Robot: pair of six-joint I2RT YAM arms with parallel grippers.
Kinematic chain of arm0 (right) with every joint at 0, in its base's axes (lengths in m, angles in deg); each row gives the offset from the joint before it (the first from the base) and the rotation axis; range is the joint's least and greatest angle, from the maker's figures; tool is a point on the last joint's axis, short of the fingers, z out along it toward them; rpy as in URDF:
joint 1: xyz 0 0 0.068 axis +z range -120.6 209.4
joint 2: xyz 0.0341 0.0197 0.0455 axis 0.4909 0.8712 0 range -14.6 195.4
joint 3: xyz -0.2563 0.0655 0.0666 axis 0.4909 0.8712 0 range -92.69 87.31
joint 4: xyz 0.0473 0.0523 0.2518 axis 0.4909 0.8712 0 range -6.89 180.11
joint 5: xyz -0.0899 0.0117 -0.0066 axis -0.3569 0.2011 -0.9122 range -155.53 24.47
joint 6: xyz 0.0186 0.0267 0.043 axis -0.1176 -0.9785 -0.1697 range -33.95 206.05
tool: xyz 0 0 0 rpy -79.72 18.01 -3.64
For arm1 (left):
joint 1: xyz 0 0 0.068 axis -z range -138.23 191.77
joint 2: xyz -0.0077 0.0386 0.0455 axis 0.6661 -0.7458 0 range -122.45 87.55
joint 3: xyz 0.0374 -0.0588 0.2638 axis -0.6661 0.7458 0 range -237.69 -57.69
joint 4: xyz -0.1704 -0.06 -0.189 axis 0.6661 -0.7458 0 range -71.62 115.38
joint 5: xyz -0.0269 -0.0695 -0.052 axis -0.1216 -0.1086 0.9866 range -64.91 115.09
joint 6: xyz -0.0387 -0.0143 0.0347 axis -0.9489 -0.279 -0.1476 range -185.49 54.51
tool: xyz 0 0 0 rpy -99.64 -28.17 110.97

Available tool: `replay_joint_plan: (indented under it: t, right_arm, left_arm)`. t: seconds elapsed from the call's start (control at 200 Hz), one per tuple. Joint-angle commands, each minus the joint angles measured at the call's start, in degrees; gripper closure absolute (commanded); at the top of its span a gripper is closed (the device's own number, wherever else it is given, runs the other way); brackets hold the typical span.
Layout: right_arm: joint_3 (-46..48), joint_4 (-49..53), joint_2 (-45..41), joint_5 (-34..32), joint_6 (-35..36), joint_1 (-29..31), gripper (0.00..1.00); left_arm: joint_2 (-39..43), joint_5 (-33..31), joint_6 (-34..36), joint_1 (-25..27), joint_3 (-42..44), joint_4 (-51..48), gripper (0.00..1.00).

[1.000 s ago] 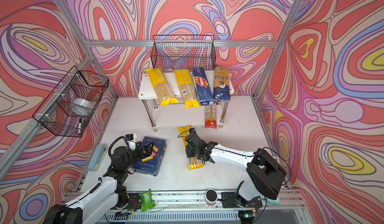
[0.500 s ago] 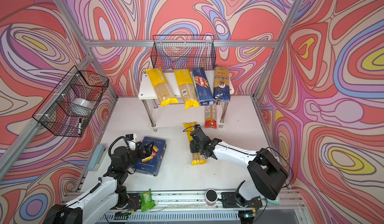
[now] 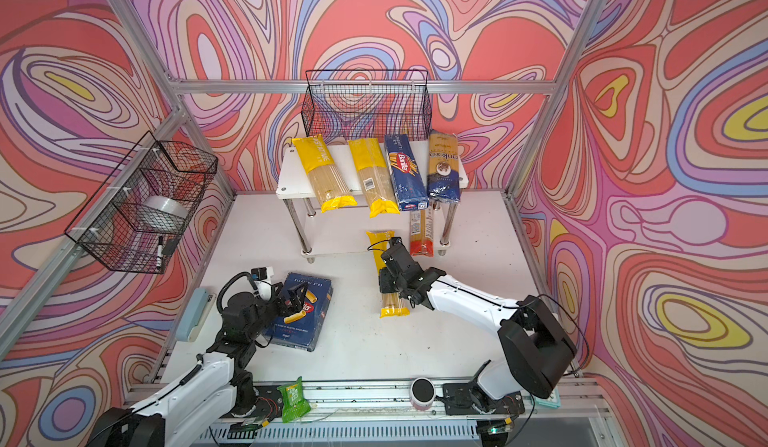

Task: Place and organize the pasta boxes and bags onto the shelf
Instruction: 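Carry the upright Pastatime bag toward the shelf front with the right gripper, then lower the Pastatime bag beside the red-topped spaghetti bag at the shelf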

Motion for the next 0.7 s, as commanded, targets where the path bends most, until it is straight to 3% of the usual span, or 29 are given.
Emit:
replay_joint_plan:
  t: [0.0,0.696]
  right_arm:
    - [-4.8,-5.6,1.5,-1.3,0.3,-1.0,1.0]
    - [-11.3,-11.8,9.9,0.8,2.0,-6.0,1.0]
  left_arm:
    - [-0.1,0.5,0.3,0.5,-0.6,-0.7,0.0]
    - [0.3,0.7,0.5,0.7,-0.4,-0.7,0.0]
